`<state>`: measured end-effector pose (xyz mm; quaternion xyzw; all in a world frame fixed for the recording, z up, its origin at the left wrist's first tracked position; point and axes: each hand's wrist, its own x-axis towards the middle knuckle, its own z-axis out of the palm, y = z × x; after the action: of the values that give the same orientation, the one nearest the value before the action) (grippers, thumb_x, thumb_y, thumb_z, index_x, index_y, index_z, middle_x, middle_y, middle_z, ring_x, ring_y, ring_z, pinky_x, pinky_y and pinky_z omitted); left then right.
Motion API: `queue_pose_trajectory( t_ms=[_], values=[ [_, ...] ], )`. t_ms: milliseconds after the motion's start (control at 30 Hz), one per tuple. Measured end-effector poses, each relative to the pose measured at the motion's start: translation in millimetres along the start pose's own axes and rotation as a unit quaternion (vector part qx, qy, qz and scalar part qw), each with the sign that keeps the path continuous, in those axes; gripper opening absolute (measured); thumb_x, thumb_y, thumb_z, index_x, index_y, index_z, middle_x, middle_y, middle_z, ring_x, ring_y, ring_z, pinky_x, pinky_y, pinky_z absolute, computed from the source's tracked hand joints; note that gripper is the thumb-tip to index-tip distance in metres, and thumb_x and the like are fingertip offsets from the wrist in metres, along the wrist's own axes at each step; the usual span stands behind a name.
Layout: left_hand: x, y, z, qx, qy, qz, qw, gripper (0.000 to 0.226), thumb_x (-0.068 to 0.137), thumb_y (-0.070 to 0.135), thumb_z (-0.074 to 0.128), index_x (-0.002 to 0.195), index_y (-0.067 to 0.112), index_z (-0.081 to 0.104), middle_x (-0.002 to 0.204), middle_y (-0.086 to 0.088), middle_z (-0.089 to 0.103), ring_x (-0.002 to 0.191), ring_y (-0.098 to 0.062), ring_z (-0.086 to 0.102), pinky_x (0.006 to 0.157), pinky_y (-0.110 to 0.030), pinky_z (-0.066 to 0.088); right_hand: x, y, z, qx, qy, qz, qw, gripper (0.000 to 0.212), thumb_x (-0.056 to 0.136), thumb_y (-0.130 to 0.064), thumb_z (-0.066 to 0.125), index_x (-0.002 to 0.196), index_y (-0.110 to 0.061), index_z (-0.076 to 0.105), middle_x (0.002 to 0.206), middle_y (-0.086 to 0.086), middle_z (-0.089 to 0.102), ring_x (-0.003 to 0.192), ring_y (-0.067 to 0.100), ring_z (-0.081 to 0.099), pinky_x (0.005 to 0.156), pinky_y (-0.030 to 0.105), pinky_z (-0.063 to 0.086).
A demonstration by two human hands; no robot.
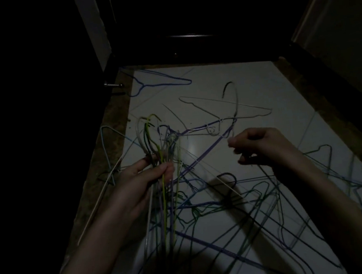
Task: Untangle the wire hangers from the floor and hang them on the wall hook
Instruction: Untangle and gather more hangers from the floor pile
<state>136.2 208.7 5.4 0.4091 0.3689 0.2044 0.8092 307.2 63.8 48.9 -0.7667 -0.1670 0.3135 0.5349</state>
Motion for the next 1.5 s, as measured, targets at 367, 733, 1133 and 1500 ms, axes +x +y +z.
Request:
queue_pose_trajectory(
  t_ms=[367,733,1133,1500],
  values=[
    [3,-1,6,0.007,0.005,0.021,1.0,0.016,0.085,-0.009,0.054,0.096,0.001,0.061,0.081,-0.014,0.073,0.073,-0.018,0.072,0.063,-0.021,0.057,-11,-7,9,0.007,-0.005,-0.035,0.999,0.017,0.084,-0.016,0.066,0.076,-0.001,0.065,0.049,-0.004,0.058,0.053,0.009,0.055,0.055,0.018,0.053],
    [1,-12,21,-0.003,-0.029,-0.007,1.0,0.02,0.085,-0.008,0.056,0.104,-0.004,0.058,0.09,-0.021,0.072,0.08,-0.025,0.071,0.064,-0.024,0.057,-9,6,41,-0.024,-0.05,-0.049,0.997,0.017,0.086,-0.015,0.064,0.073,-0.004,0.061,0.063,0.007,0.059,0.053,0.011,0.053,0.052,0.018,0.048],
    [1,-22,31,-0.022,-0.073,-0.014,0.997,0.052,0.082,-0.013,0.052,0.131,0.005,0.049,0.108,-0.009,0.071,0.099,-0.014,0.068,0.081,-0.022,0.055,-18,36,67,-0.202,0.052,-0.194,0.959,0.022,0.079,-0.033,0.07,0.084,-0.026,0.05,0.072,-0.012,0.055,0.064,0.005,0.053,0.06,0.033,0.046],
    [3,-26,42,-0.033,-0.052,0.048,0.997,0.043,0.088,-0.012,0.041,0.125,0.008,0.054,0.109,-0.009,0.07,0.101,-0.016,0.067,0.075,-0.023,0.056,-31,38,71,0.008,-0.132,0.037,0.991,0.02,0.081,-0.025,0.069,0.096,-0.017,0.057,0.078,0.001,0.059,0.059,0.001,0.059,0.049,0.01,0.043]
  ],
)
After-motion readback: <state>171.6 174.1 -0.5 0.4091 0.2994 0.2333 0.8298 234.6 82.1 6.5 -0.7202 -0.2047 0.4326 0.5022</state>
